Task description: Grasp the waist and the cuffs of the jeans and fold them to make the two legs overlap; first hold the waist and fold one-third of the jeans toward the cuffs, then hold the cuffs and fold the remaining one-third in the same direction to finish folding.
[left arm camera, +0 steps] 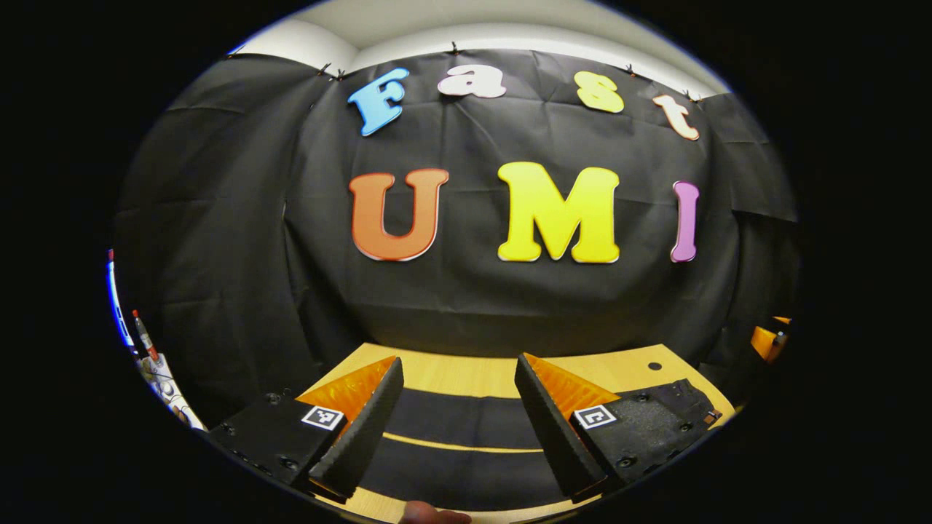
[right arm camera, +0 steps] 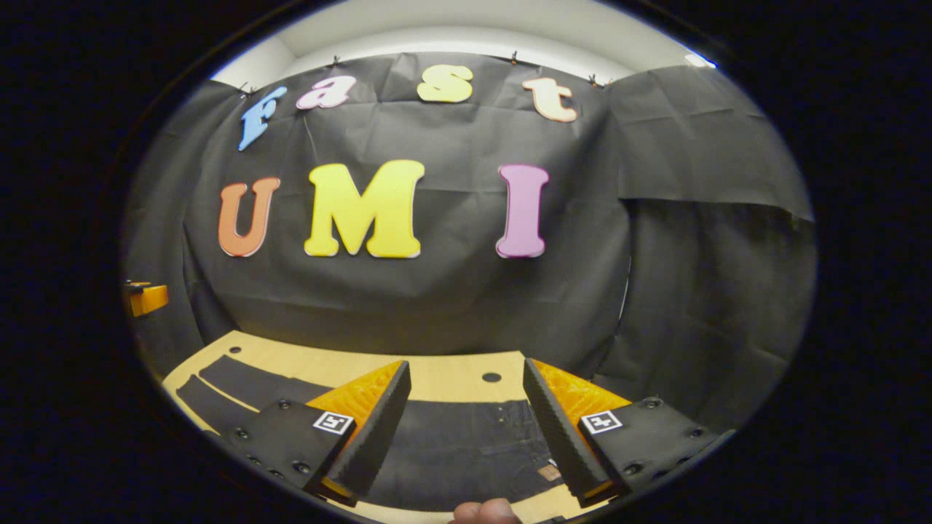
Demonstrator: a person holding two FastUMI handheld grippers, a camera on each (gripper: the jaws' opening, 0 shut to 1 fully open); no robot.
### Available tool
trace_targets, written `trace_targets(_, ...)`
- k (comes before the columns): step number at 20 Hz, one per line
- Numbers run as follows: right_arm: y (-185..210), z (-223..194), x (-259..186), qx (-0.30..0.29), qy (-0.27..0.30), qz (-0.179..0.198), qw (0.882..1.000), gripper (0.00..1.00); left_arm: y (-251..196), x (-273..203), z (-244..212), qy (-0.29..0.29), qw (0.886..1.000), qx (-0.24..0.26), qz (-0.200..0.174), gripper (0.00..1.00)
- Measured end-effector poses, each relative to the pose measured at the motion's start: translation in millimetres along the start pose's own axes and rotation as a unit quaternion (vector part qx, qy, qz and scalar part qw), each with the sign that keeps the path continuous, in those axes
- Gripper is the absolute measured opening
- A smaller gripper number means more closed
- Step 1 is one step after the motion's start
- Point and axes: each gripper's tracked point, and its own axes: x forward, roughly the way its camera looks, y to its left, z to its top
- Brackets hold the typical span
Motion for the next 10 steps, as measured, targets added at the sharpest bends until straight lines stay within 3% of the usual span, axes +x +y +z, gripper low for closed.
trace_targets(3, -20.0, -26.1, 12.4, -0.023, 0.039, -0.012, 0.999, 0.97, 38.3, -0.3, -46.8, 0.077, 0.994, -0.059, 0.040, 0.99)
trace_targets(5, -29.6, -37.5, 19.2, -0.024, 0.059, -0.023, 0.998, 0.99, 73.0, 1.1, -73.4, 0.117, 0.984, -0.113, 0.076, 0.99)
trace_targets(8, -34.9, -60.1, 28.6, -0.006, 0.093, -0.037, 0.995, 0.98, 116.3, 3.4, -115.0, 0.171, 0.959, -0.189, 0.121, 0.99)
trace_targets(10, -36.4, -78.5, 34.6, 0.016, 0.125, -0.045, 0.991, 0.97, 138.6, 3.7, -142.0, 0.200, 0.932, -0.265, 0.145, 0.99)
